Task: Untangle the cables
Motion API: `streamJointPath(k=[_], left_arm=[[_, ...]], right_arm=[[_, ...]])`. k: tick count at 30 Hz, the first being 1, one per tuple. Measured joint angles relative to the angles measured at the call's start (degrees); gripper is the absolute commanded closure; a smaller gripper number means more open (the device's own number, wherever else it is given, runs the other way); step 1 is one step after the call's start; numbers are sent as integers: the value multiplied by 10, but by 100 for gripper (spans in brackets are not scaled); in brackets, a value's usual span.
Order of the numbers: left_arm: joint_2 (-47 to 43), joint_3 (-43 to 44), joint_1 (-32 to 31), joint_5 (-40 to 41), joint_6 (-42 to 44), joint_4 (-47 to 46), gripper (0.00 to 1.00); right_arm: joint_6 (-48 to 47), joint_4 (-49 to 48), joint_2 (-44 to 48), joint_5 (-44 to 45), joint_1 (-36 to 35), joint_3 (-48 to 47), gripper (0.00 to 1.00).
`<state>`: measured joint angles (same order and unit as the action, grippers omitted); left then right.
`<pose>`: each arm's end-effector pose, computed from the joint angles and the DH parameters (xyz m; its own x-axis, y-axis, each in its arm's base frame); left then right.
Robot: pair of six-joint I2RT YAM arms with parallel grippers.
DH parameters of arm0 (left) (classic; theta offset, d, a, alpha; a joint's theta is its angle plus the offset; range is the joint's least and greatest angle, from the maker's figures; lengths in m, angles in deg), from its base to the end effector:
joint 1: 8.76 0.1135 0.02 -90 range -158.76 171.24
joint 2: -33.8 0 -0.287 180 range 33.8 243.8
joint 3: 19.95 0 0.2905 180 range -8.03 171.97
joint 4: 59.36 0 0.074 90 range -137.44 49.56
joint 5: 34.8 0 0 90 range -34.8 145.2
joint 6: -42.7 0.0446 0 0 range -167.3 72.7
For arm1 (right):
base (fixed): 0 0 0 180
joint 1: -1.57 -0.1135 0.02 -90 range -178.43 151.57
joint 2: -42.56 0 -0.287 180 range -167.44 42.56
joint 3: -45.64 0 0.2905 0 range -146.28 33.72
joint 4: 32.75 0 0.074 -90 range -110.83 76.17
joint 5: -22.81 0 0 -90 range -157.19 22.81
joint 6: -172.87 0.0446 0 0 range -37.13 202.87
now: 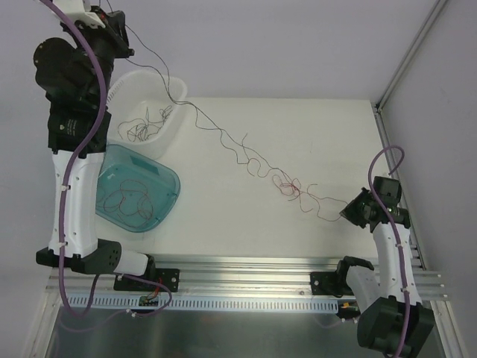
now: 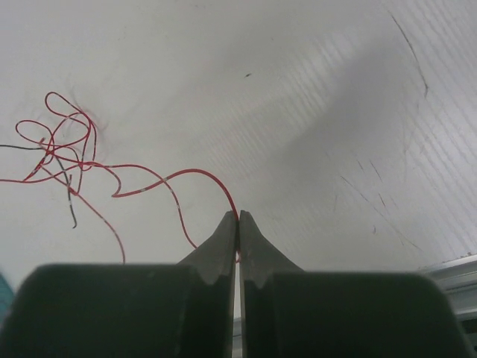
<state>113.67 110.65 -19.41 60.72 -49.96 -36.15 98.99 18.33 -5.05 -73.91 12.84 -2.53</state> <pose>0.2547 -0.0435 0.6756 0.4490 -0.1314 -0.8838 0.1211 0.9889 -0.0856 0.1895 -0.0324 0.2370 -0.6936 0.4194 -0.5857 0.3265 0.9078 0.2633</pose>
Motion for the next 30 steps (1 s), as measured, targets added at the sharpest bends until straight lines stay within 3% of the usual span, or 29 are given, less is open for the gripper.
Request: streamJointPath(k=[8,11,15,18,20,22,26,30], left_arm=[[7,73,63,21,19,8,100],[-2,64,66,23,23,4,100],[-31,-9,66,-40,-5,-1,100],[-48,-84,64,-121,-48,-4,100],[-52,-129,52,-166,-73,-5,100],[-54,-173,22,-196,-85,-5,100],[-66,-239,-35,-239,-94,3,100],[-101,-282,-44,-262,-109,6,100]], right_arm=[[10,1,-10,-28,37,15,99],[10,1,-14,-29,37,15,89],[-5,-1,-40,-28,21,11,77],[-23,2,-71,-18,-30,-9,63],[-34,1,-85,-9,-69,-26,48],[-49,0,-87,-2,-108,-42,41],[-85,-23,-83,-4,-188,-74,38],[-115,-76,-94,-50,-258,-91,38]])
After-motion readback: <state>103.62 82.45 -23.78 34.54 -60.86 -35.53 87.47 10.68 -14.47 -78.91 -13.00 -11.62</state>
